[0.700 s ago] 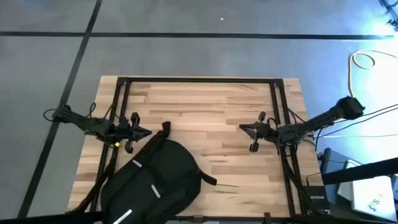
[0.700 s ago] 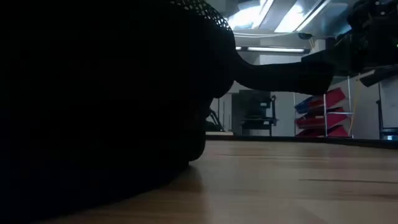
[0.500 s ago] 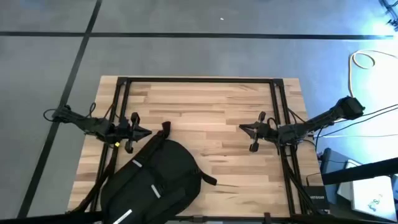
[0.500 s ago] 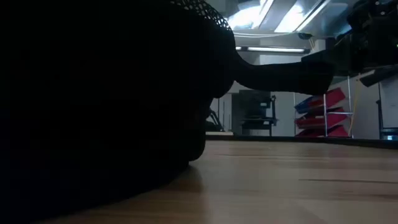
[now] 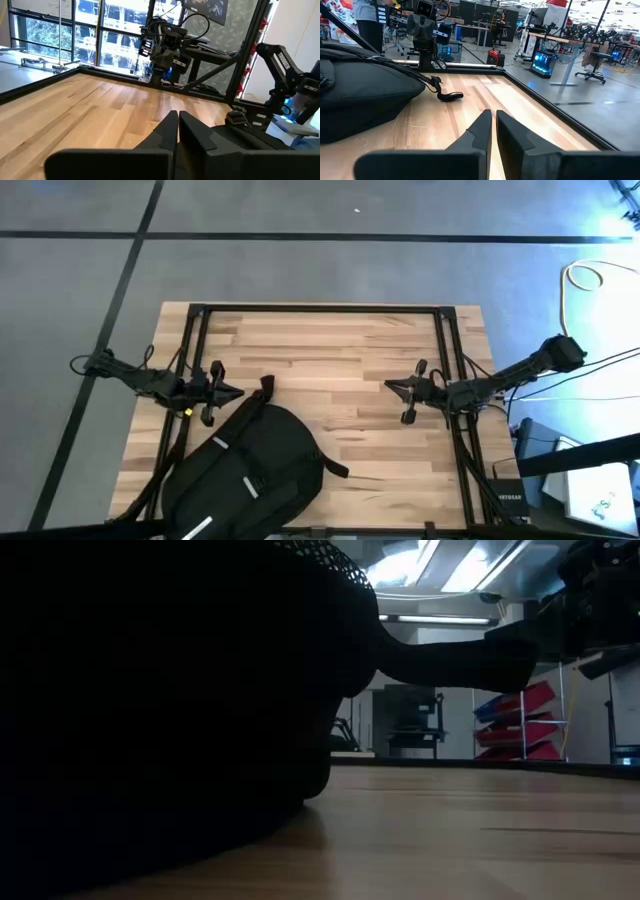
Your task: Unpack backpack
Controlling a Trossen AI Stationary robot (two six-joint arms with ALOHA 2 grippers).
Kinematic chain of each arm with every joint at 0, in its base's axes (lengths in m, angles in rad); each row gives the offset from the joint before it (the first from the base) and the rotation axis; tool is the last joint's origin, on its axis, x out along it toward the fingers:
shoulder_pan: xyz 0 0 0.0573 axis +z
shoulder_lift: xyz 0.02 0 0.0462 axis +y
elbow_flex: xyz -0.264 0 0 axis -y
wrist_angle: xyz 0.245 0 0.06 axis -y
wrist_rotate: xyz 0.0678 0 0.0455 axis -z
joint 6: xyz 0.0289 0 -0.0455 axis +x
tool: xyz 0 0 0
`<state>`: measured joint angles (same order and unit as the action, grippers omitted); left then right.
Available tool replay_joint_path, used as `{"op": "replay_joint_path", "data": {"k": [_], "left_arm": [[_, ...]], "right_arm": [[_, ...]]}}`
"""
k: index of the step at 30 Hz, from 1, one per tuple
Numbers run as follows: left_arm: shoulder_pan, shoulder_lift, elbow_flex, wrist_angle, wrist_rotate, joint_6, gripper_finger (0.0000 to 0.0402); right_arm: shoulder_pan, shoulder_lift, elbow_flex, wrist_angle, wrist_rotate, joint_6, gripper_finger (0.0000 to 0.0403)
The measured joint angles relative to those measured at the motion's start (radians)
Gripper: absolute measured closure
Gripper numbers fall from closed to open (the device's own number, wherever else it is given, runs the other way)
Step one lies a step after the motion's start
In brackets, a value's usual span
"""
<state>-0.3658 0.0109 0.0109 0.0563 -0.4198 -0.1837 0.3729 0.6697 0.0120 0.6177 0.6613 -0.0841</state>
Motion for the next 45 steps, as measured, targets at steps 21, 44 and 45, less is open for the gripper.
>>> {"op": "replay_joint_path", "data": {"k": [21,44,45], "left_arm": [[0.0,0.0,0.0,0.0,0.0,0.0,0.0402],[0.0,0.0,0.0,0.0,0.0,0.0,0.0402],[0.0,0.0,0.0,0.0,0.0,0.0,0.0402]], "right_arm": [[0.0,0.002,0.0,0.032,0.0,0.002,0.0393],[0.0,0.002,0.0,0.118,0.0,0.013,0.0393],[0.0,0.002,0.0,0.109,0.0,0.022,0.0393]]}}
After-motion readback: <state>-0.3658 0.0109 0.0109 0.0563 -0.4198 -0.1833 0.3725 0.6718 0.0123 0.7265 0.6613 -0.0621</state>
